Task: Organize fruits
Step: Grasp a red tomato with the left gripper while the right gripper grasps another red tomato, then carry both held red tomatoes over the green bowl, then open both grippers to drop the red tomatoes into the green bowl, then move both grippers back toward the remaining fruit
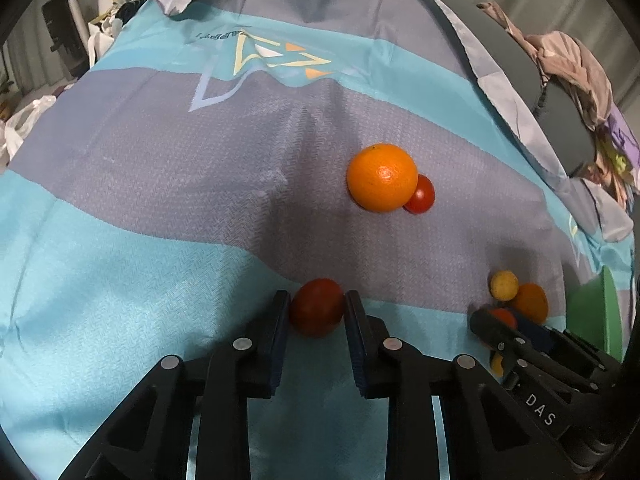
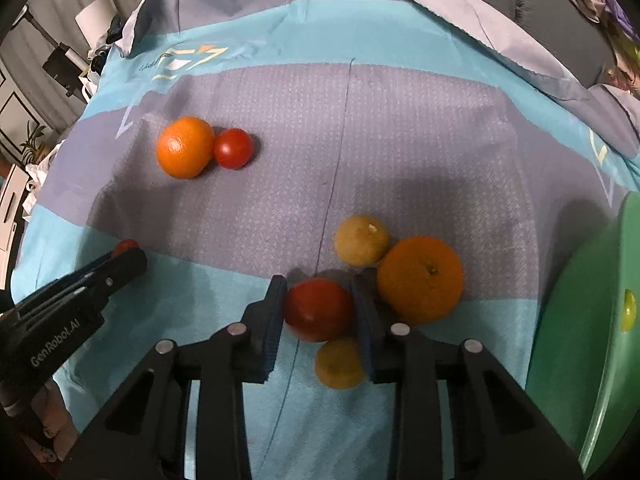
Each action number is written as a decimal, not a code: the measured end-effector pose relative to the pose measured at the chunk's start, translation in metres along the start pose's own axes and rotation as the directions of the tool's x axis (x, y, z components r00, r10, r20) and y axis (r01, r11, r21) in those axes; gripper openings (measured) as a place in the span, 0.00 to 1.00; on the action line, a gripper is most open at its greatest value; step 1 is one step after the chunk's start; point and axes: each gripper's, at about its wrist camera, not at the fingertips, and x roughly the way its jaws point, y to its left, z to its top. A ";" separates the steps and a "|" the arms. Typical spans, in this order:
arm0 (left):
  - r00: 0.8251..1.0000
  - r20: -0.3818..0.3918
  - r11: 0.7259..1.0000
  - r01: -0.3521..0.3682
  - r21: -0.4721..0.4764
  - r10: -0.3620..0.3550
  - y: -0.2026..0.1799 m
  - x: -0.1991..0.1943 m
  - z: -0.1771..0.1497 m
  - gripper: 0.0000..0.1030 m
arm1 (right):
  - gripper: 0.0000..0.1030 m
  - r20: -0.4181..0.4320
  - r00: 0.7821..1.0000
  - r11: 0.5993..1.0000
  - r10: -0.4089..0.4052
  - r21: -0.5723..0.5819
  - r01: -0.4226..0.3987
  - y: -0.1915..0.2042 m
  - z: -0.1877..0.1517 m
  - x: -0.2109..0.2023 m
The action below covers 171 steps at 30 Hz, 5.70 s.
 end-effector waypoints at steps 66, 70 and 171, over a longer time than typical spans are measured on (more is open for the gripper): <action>0.950 0.144 0.901 0.203 0.384 -0.276 -0.192 -0.082 -0.046 0.26 | 0.32 0.352 0.932 0.946 -0.092 0.323 -0.028 -0.143 -0.068 -0.167; 0.944 0.119 0.877 0.233 0.420 -0.308 -0.219 -0.080 -0.052 0.26 | 0.32 0.358 0.928 0.932 -0.104 0.361 -0.035 -0.162 -0.074 -0.174; 0.997 -0.030 0.996 0.072 -0.050 -0.073 -0.068 0.021 0.058 0.39 | 0.26 0.020 0.999 0.978 0.044 0.203 -0.047 -0.046 -0.026 -0.029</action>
